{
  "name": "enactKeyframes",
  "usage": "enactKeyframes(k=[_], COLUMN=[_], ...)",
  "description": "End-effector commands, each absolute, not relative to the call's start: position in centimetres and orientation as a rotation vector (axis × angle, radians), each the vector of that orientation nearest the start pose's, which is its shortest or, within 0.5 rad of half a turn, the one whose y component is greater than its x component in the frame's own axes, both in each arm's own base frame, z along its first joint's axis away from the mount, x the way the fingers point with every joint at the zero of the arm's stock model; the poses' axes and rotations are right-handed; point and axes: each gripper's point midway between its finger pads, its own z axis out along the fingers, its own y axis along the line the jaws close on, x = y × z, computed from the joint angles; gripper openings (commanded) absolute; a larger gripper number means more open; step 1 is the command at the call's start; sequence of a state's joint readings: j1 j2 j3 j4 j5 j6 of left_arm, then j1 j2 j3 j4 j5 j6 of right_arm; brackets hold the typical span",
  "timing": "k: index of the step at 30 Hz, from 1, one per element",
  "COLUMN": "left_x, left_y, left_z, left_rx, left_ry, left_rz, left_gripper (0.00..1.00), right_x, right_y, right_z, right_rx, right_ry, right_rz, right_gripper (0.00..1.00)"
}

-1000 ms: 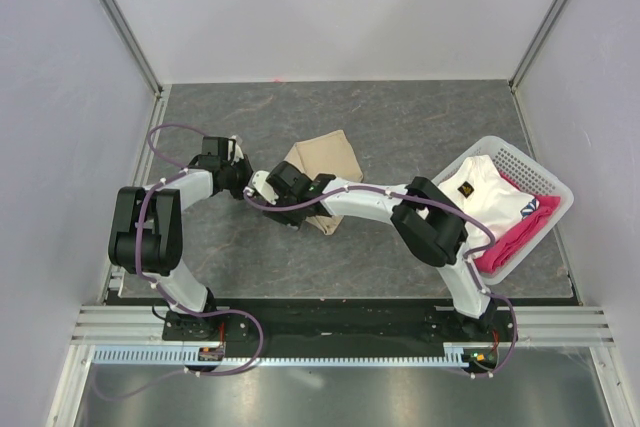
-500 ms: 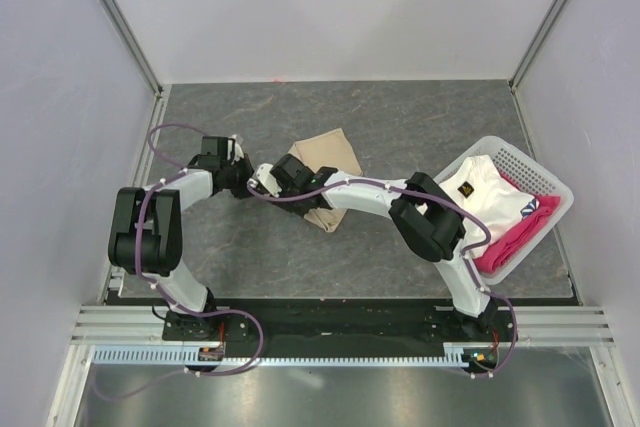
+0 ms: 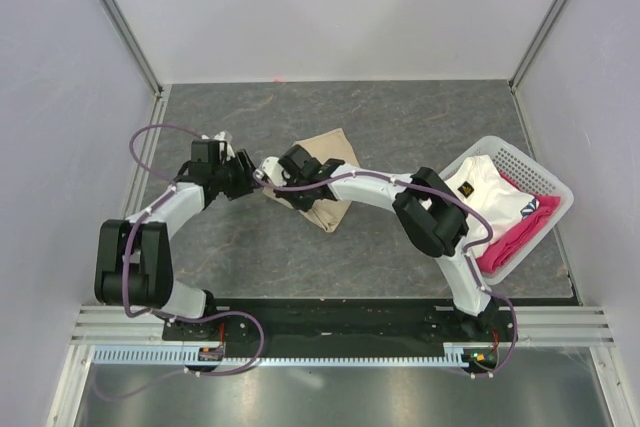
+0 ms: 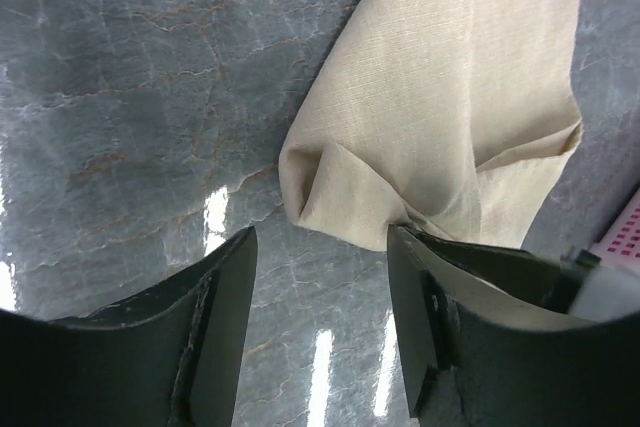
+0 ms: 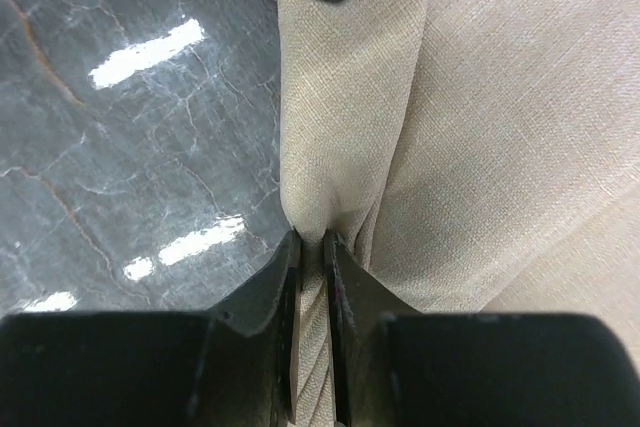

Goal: Fold the napkin, place the utensils inside, and roll it up
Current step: Roll the napkin with the utensil

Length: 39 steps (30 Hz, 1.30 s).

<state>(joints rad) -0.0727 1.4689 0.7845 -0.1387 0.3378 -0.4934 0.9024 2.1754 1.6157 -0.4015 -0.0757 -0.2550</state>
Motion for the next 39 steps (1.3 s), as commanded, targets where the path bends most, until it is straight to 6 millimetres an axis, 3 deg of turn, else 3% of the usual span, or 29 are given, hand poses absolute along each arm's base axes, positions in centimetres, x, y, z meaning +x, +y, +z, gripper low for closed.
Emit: enactKeyframes(k=[1, 6, 11, 13, 18, 30, 35, 39], left_x=[34.7, 33.6, 32.4, 31.4, 30.9, 32.0, 31.7, 31.3], left_y=[-9.2, -8.3, -9.2, -9.6, -10.2, -11.8, -11.9, -12.0], left_z=[8.8, 10.1, 10.8, 9.9, 9.2, 6.7, 5.3, 4.2], left_rx=[-0.413, -0.418, -0.397, -0.402, -0.385, -0.353, -0.381, -0.393], left_ry=[2.321, 2.246, 2.185, 2.204, 2.207, 2.284, 2.358, 2.407], left_rz=[-0.609, -0.571, -0.652, -0.685, -0.728, -0.829, -0.827, -0.838], left_gripper=[0.63, 0.65, 0.67, 0.68, 0.68, 0.68, 0.63, 0.52], right_x=[25.7, 24.9, 24.2, 24.2, 23.6, 24.1, 24.4, 24.7], right_y=[38.4, 38.8, 39.2, 39.3, 39.3, 38.8, 38.9, 38.9], right_z=[-2.3, -1.5, -0.4, -0.2, -0.5, -1.5, -1.7, -1.6], right_rx=[-1.556, -1.535, -1.477, -1.462, -1.425, -1.379, -1.367, -1.361], right_ry=[2.390, 2.403, 2.428, 2.433, 2.461, 2.492, 2.495, 2.489], right_rz=[0.596, 0.753, 0.993, 1.046, 1.191, 1.285, 1.309, 1.310], right_gripper=[0.15, 0.13, 0.13, 0.13, 0.13, 0.12, 0.11, 0.11])
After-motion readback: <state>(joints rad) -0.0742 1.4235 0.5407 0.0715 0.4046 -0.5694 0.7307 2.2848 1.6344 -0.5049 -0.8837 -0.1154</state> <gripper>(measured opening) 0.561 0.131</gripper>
